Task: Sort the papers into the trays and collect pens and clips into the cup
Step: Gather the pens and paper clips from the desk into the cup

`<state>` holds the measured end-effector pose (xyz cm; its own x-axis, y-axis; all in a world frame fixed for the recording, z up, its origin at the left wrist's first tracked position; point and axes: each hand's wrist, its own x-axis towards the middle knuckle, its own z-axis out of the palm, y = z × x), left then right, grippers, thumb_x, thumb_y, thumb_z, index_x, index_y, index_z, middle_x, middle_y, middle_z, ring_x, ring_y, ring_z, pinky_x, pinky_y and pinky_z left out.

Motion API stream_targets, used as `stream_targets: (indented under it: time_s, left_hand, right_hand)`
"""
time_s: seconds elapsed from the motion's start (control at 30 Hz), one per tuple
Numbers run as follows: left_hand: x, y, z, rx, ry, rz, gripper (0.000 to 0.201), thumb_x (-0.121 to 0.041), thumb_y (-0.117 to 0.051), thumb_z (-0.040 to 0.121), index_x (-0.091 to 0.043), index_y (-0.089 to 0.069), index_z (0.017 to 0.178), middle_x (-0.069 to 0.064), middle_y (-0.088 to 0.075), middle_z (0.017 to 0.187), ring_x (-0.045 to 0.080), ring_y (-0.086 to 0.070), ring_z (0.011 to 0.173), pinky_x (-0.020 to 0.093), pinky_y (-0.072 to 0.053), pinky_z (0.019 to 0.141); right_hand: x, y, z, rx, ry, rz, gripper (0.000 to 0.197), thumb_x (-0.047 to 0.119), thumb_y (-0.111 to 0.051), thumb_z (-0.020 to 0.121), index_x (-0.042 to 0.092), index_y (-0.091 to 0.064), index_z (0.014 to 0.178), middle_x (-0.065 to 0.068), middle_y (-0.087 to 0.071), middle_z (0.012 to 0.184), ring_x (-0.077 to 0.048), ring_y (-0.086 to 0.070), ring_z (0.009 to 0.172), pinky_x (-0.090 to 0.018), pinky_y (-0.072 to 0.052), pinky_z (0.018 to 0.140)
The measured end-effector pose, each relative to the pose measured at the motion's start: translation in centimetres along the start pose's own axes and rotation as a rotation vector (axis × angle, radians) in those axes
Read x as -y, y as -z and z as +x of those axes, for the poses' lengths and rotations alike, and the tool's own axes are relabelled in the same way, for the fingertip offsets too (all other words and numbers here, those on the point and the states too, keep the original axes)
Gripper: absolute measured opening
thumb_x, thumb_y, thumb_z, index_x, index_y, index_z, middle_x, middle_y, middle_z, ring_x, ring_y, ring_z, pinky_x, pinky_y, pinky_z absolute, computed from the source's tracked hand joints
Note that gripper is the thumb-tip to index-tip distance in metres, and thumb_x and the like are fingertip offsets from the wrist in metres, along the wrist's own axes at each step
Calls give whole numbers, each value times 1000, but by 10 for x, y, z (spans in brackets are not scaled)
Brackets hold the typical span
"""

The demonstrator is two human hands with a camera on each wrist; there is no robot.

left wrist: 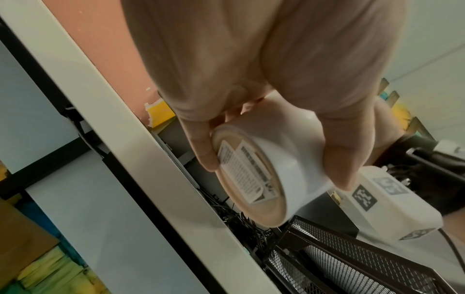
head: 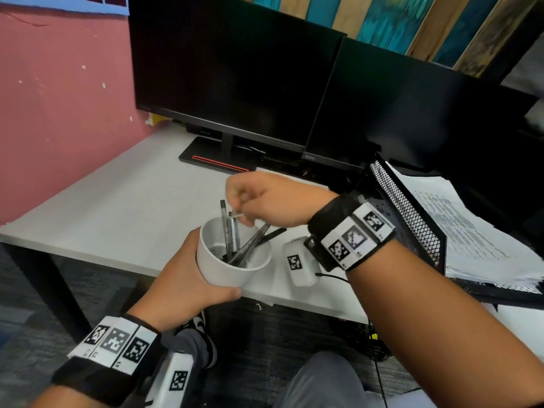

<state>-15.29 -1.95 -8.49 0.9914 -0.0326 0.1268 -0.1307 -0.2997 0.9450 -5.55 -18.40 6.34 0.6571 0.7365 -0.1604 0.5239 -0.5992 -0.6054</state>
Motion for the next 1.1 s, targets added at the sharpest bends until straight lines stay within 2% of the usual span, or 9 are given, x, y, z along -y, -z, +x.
stream_targets:
  time_s: [0.1,0.17,0.3,0.37,0.43,0.53,0.8,0.93,1.1]
  left_hand:
    - [-2,0,3,0,-13,-10,93,-4,-98,59,-46,-47,124,-39,-61,120,-14,-62,108,5,-48,79]
    - [0,2,5,-15,-10,4,94,-9,-100,58,-48,-47,125,-38,-61,121,-13,-62,109,9,-48,79]
    - [3,9,8,-33,-6,22,94,-15,-102,57,-49,-47,125,-38,-60,122,-13,-61,110,5,-47,79]
    - [3,11,9,-39,-7,26,94,-17,-102,56,-49,-47,125,-37,-60,122,-13,-61,110,7,-48,79]
    - [6,15,11,-50,-3,20,95,-18,-102,56,-49,-47,128,-33,-63,122,-9,-63,110,14,-49,82]
    - [10,19,13,-61,-1,29,98,-22,-102,55,-48,-46,131,-33,-62,124,-9,-63,112,18,-48,86]
    - [8,30,14,-83,-12,67,98,-22,-102,54,-50,-45,128,-36,-59,125,-11,-61,112,15,-48,83]
    - [7,25,14,-68,-14,60,97,-20,-102,55,-50,-45,127,-35,-60,123,-11,-62,112,13,-48,81]
    - [5,14,11,-32,-32,40,99,-29,-100,51,-48,-46,132,-32,-63,125,-8,-63,113,18,-48,87]
  right_hand:
    - [13,-9,1,56,30,-128,12,3,-55,93,9,-64,89,2,-79,89,1,-66,69,-23,-50,65]
    - [9,-3,5,-6,69,-49,11,13,-60,90,5,-65,84,-1,-81,100,-12,-74,95,-34,-56,82]
    - [-48,21,27,-375,-29,136,15,21,-62,87,13,-70,76,-15,-78,109,-23,-73,108,-44,-56,100]
    - [-95,32,39,-527,-235,91,18,11,-59,98,7,-77,99,-19,-74,120,-26,-68,113,-48,-51,108]
    - [-142,38,45,-434,-525,-68,35,7,-49,104,2,-67,133,-20,-63,141,-32,-58,130,-42,-43,116]
    - [-203,33,41,-293,-801,-251,50,11,-47,105,4,-46,154,-19,-48,157,-35,-45,146,-38,-35,118]
    - [-238,16,50,-128,-845,-472,45,11,-40,108,0,-46,151,-20,-46,158,-35,-46,145,-37,-39,115]
    - [-234,17,43,-138,-831,-565,21,6,-48,97,7,-69,98,-9,-66,107,-32,-68,118,-26,-52,73]
    - [-230,19,35,-287,-798,-555,30,13,-55,98,8,-78,115,-8,-74,118,-29,-70,116,-35,-58,97]
